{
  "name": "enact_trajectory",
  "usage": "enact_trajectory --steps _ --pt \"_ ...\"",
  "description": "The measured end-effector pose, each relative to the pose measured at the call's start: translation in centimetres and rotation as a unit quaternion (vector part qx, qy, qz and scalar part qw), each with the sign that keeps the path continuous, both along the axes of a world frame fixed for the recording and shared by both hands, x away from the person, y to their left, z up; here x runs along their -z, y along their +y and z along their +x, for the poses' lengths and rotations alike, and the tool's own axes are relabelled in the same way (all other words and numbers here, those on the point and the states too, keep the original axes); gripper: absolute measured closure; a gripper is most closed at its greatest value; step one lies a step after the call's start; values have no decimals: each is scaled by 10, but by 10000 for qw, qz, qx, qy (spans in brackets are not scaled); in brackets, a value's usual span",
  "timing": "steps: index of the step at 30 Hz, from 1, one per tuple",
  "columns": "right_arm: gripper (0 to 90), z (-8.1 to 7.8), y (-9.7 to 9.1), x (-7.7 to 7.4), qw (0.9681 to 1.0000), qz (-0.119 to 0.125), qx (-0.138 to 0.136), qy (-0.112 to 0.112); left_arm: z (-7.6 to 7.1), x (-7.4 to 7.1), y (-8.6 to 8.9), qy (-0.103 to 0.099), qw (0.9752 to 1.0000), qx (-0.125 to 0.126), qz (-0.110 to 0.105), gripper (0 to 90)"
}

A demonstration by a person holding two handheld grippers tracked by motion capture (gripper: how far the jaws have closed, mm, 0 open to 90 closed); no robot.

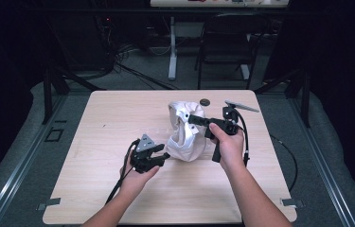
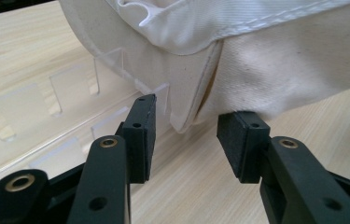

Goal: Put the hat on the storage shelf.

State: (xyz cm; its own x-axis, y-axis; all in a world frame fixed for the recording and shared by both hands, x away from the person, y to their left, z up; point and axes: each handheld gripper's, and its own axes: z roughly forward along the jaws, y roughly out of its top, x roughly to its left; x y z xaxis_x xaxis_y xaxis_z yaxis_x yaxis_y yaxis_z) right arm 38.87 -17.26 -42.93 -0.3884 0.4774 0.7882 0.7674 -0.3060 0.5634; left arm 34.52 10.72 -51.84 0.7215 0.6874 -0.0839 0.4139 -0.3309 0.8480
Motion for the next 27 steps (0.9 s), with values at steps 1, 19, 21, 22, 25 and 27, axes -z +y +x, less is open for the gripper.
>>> enact_trajectory --steps 1,19,21,22,25,27 --pt "820 0 0 0 10000 -10 -4 3 -1 -1 2 1 10000 1 -17 574" --pt "813 -4 3 -7 9998 -148 68 -134 -28 -14 62 -161 9980 -420 -454 532" --pt "810 -5 3 -8 9996 -197 56 -174 -30 -13 73 -181 9973 -507 -498 524" --pt "805 -7 4 -9 9994 -232 90 -242 -29 -12 81 -125 9966 -586 -557 511" --pt "801 -9 4 -9 9992 -287 65 -283 -26 -11 91 -57 9954 -725 -624 498" --pt "781 -12 6 -11 9987 -333 85 -380 -25 -12 96 -17 9940 -819 -719 480"
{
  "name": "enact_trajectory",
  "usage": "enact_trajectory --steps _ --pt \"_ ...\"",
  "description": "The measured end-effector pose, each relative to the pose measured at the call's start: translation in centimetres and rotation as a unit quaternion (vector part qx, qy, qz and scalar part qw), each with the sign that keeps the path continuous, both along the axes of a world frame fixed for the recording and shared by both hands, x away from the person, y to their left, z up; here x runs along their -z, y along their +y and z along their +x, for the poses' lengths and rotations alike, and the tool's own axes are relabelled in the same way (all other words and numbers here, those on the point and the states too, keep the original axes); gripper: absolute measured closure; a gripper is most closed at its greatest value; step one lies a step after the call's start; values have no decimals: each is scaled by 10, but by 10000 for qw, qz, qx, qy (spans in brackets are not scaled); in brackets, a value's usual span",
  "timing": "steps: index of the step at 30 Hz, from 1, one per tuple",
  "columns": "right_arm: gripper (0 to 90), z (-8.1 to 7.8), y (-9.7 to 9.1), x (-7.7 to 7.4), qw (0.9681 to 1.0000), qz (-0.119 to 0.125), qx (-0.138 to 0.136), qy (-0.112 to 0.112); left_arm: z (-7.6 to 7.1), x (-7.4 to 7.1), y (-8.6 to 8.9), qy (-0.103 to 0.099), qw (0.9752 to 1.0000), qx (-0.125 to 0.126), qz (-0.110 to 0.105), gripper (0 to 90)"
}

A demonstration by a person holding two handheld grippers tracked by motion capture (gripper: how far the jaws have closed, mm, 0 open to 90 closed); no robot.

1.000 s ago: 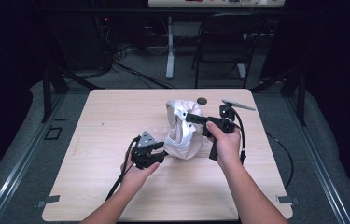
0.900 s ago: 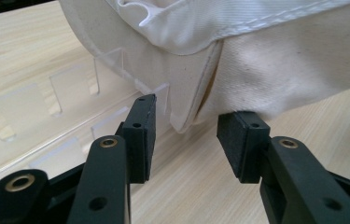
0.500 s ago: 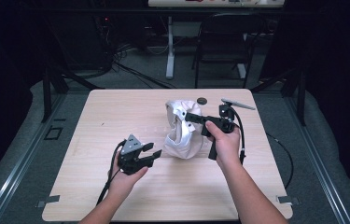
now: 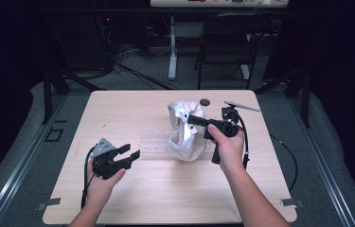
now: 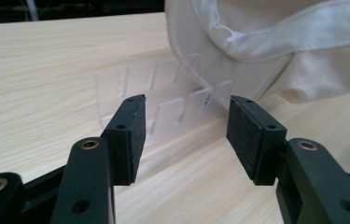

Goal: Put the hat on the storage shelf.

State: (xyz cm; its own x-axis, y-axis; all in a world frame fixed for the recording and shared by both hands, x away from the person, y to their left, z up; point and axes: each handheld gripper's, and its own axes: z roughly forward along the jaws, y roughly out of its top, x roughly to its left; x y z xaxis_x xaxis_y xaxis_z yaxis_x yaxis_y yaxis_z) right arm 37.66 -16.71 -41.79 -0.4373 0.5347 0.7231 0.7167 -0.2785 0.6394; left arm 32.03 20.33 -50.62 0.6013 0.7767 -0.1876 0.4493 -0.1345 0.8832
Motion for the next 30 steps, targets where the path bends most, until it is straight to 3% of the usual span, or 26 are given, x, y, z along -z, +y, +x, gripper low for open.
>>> enact_trajectory --steps 4,7,10,11,15,25,30 --pt "768 -3 0 -3 9999 -64 1 -106 1 -2 7 -125 9998 -121 91 486" --pt "721 -9 -1 -6 9994 -208 50 -254 3 0 9 11 9999 -100 -2 492" --pt "691 -12 -2 -8 9990 -255 68 -355 3 1 9 29 10000 -82 38 493" --pt "660 -15 -3 -10 9982 -384 93 -458 3 1 8 16 10000 -86 25 491" --pt "590 -19 -5 -10 9970 -598 78 -489 3 1 7 16 10000 -96 -4 467" --pt "523 -31 -14 -5 9959 -602 107 -668 3 -1 10 -19 9999 -152 -2 466" --pt "464 -43 -22 1 9940 -616 234 -870 3 -2 12 1 9999 -171 -15 461"
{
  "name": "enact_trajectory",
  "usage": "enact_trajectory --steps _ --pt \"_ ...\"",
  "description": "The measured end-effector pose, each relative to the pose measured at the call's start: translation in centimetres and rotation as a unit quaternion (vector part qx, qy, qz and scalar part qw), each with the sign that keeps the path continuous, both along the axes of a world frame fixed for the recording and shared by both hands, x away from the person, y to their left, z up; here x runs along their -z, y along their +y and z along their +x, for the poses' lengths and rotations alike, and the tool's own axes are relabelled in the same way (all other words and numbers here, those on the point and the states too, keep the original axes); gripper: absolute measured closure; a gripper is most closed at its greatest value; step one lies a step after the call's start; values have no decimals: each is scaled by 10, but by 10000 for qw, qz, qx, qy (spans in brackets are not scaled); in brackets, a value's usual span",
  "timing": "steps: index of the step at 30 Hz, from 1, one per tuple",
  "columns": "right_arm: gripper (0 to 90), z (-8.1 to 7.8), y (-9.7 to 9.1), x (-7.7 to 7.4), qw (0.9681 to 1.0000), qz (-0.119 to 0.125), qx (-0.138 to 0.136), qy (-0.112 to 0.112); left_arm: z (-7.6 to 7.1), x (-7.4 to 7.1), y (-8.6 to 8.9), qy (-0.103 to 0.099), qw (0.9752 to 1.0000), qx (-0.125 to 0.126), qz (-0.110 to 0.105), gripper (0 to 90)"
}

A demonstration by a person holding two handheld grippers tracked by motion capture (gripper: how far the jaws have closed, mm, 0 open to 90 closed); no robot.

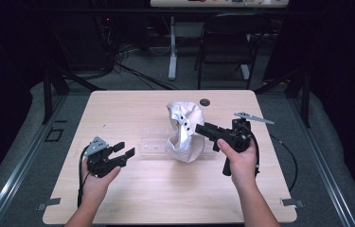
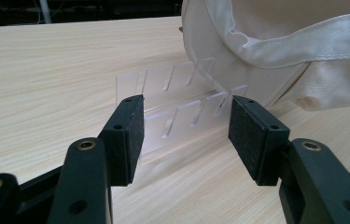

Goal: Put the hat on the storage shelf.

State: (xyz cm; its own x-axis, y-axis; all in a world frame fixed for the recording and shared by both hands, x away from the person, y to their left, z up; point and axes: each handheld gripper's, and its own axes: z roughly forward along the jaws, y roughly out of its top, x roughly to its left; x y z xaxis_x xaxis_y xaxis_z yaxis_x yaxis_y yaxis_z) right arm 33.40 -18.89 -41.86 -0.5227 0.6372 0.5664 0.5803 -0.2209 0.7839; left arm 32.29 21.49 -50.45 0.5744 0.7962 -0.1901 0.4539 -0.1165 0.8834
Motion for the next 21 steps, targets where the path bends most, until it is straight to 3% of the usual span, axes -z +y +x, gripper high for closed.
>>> enact_trajectory --steps 3,10,21 --pt "437 -7 -6 6 9999 -132 78 -74 0 0 1 -2 10000 -6 13 459" --pt "418 -18 -20 13 9992 -152 316 -197 0 0 2 -16 10000 -50 18 458" --pt "418 -29 -28 17 9988 -197 388 -238 -2 0 0 -42 9999 -64 87 458"
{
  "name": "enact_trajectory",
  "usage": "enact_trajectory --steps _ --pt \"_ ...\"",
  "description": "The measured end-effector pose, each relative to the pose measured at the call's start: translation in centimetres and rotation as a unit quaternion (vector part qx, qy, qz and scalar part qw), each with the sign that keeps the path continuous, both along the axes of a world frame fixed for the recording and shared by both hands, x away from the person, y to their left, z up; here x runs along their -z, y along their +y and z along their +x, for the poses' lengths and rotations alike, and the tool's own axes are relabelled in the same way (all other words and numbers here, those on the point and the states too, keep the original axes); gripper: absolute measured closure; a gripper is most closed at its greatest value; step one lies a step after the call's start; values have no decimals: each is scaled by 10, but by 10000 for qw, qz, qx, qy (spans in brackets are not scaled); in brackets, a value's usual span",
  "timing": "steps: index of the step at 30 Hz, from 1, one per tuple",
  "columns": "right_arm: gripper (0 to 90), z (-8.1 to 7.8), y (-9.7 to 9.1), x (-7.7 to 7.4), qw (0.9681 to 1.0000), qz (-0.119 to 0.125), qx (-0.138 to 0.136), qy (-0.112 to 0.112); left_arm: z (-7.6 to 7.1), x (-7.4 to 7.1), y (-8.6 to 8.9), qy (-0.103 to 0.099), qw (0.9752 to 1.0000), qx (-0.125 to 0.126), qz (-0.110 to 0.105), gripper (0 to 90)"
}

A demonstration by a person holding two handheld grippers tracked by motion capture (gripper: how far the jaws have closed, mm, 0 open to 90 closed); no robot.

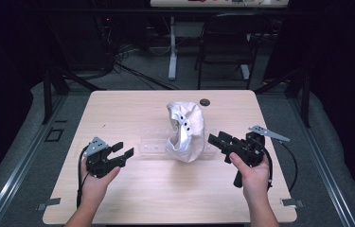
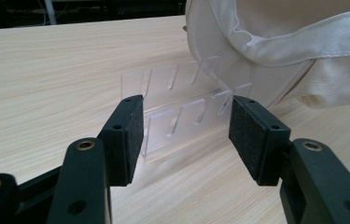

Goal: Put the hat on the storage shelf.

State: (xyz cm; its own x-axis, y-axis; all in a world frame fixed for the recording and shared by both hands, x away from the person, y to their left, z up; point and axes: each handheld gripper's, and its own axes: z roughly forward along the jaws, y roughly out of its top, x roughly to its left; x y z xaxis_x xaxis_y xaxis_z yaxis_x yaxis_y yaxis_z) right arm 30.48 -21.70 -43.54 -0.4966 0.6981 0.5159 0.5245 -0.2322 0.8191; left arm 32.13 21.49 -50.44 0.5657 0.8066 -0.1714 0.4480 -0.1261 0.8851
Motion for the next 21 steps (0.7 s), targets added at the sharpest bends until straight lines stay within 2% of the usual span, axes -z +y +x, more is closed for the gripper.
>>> enact_trajectory --steps 5,8,14,21 --pt "420 -2 -2 6 9998 -156 50 -69 0 1 -2 7 9999 84 73 457" --pt "420 -3 -1 10 9998 -198 83 -13 -1 4 -5 16 9997 104 216 464" --pt "421 -3 -5 20 9996 -229 101 129 -1 7 -8 58 9996 153 248 481" --pt "425 -3 -7 24 9993 -322 151 152 -1 10 -11 69 9993 221 277 481"
